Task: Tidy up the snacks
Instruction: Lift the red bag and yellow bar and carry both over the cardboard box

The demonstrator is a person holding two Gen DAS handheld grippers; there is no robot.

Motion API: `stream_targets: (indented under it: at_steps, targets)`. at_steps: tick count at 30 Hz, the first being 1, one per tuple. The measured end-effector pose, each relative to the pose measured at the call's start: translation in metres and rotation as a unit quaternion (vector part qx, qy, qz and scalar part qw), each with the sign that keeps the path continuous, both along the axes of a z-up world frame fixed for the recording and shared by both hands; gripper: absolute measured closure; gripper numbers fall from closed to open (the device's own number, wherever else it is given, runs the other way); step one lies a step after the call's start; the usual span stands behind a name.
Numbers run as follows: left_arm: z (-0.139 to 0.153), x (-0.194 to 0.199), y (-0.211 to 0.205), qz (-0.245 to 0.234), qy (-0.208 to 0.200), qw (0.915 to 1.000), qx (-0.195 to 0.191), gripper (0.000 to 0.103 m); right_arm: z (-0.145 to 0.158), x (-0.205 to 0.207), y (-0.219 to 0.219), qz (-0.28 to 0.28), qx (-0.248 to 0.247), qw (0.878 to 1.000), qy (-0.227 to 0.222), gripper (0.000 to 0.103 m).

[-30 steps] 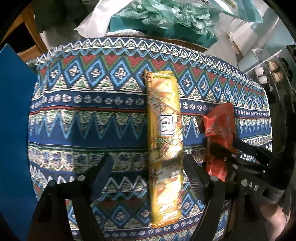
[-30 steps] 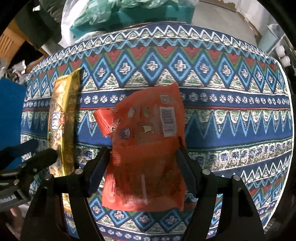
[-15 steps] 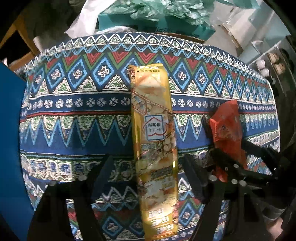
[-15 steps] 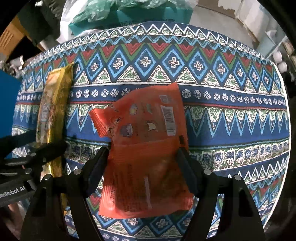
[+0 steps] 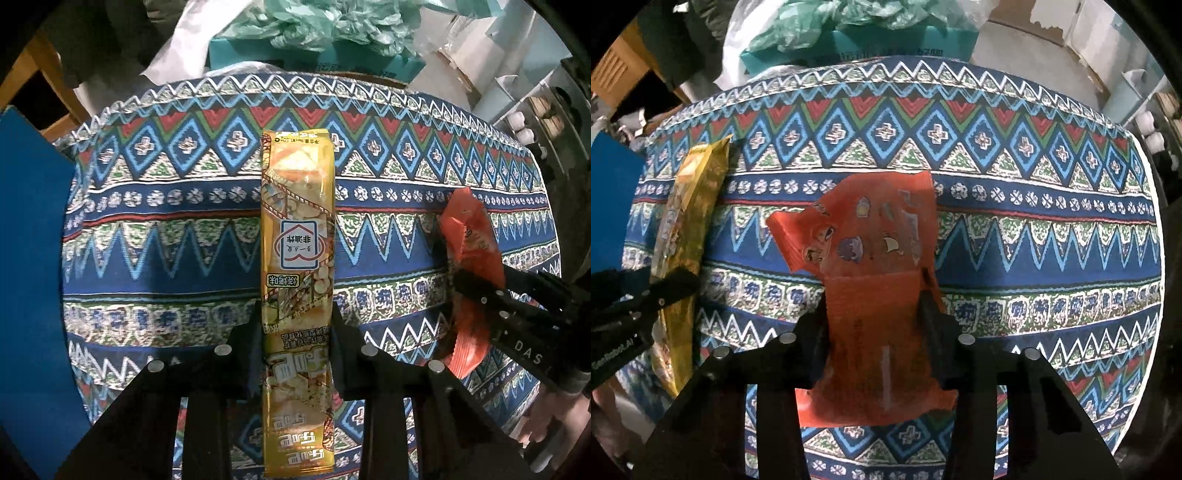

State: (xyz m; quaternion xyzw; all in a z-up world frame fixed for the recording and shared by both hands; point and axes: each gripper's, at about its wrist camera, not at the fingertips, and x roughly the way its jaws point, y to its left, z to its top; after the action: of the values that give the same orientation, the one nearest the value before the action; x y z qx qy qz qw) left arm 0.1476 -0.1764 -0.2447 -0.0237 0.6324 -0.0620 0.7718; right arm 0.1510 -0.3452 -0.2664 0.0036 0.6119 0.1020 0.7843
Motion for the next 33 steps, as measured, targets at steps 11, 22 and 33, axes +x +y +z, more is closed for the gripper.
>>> stream_targets:
  at_steps: [11, 22, 33]
  targets:
    - [0.037, -0.012, 0.032, 0.002, -0.028, 0.9996, -0.002, 0.072, 0.033, -0.009, 0.018, 0.022, 0.007, 0.999, -0.027, 0.086]
    - [0.076, -0.03, 0.058, 0.017, -0.054, 0.9984, -0.002, 0.072, 0.077, -0.025, 0.042, 0.042, 0.028, 0.997, -0.061, 0.087]
    - [0.115, -0.049, 0.078, 0.013, -0.096, 0.9953, 0.013, 0.072, 0.123, -0.044, 0.078, 0.07, 0.045, 0.992, -0.097, 0.087]
